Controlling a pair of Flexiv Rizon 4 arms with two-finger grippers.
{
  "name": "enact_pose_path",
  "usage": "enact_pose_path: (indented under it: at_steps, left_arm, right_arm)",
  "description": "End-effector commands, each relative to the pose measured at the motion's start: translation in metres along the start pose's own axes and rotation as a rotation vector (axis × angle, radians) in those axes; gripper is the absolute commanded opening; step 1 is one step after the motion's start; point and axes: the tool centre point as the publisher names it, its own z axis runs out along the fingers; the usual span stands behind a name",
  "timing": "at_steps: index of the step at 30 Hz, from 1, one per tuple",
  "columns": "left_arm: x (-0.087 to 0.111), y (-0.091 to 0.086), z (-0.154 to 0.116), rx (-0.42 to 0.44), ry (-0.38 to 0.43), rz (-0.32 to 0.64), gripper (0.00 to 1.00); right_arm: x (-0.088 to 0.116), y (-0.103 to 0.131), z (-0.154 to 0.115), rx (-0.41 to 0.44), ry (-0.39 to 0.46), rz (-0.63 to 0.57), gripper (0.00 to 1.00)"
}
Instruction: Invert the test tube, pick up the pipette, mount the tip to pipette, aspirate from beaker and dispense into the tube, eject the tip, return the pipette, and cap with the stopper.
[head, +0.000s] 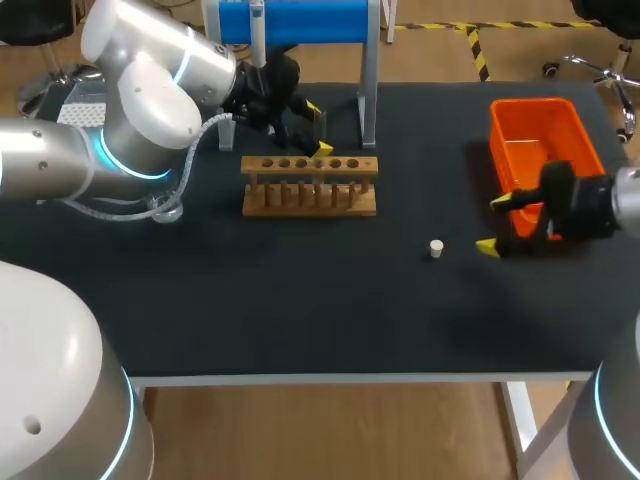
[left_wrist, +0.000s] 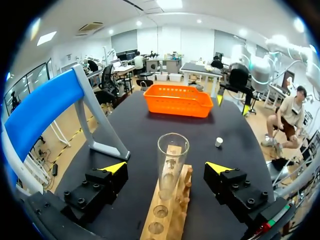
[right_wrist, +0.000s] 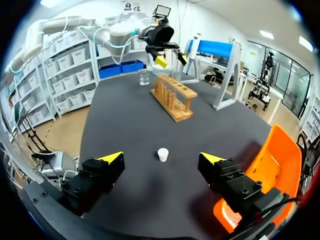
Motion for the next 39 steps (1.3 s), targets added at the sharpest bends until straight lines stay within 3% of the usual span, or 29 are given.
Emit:
enact_pose_path:
  at_steps: [1, 6, 12, 14, 21, 27, 30, 33, 39]
  left_arm:
    - [-0.001, -0.001, 0.0, -0.004, 0.004, -0.001, 1.0]
    - [-0.001, -0.001, 0.0, -0.004, 0.004, -0.001, 1.0]
    - [-0.001, -0.001, 0.0, -0.004, 0.004, -0.001, 1.0]
    - [-0.001, -0.001, 0.0, -0.004, 0.004, -0.001, 1.0]
    - [-0.001, -0.001, 0.0, -0.004, 0.004, -0.001, 1.0]
    - [-0.001, -0.001, 0.0, -0.004, 0.004, -0.001, 1.0]
    - [-0.001, -0.001, 0.0, -0.004, 0.004, -0.001, 1.0]
    - [-0.001, -0.001, 0.0, -0.004, 0.004, -0.001, 1.0]
    - [-0.001, -0.001, 0.0, -0.004, 0.004, -0.001, 1.0]
  right_arm:
    - [0.001, -0.002, 0.02, 0.011, -0.011, -0.004, 1.0]
    - [0.005, -0.005, 0.032, 0.024, -0.004, -0.003, 0.89]
    - [0.011, -0.01, 0.044, 0.041, 0.002, 0.0, 0.97]
    - [0.013, -0.013, 0.048, 0.049, 0.002, 0.0, 0.9]
    - [0.013, -0.019, 0.06, 0.073, -0.001, -0.004, 0.81]
    - [0.013, -0.019, 0.068, 0.078, -0.003, 0.008, 0.62]
    - [0.013, -0.019, 0.072, 0.08, -0.003, 0.011, 0.64]
    - [0.012, -0.019, 0.076, 0.084, -0.003, 0.015, 0.76]
    - [0.009, -0.021, 0.083, 0.089, -0.006, 0.023, 0.72]
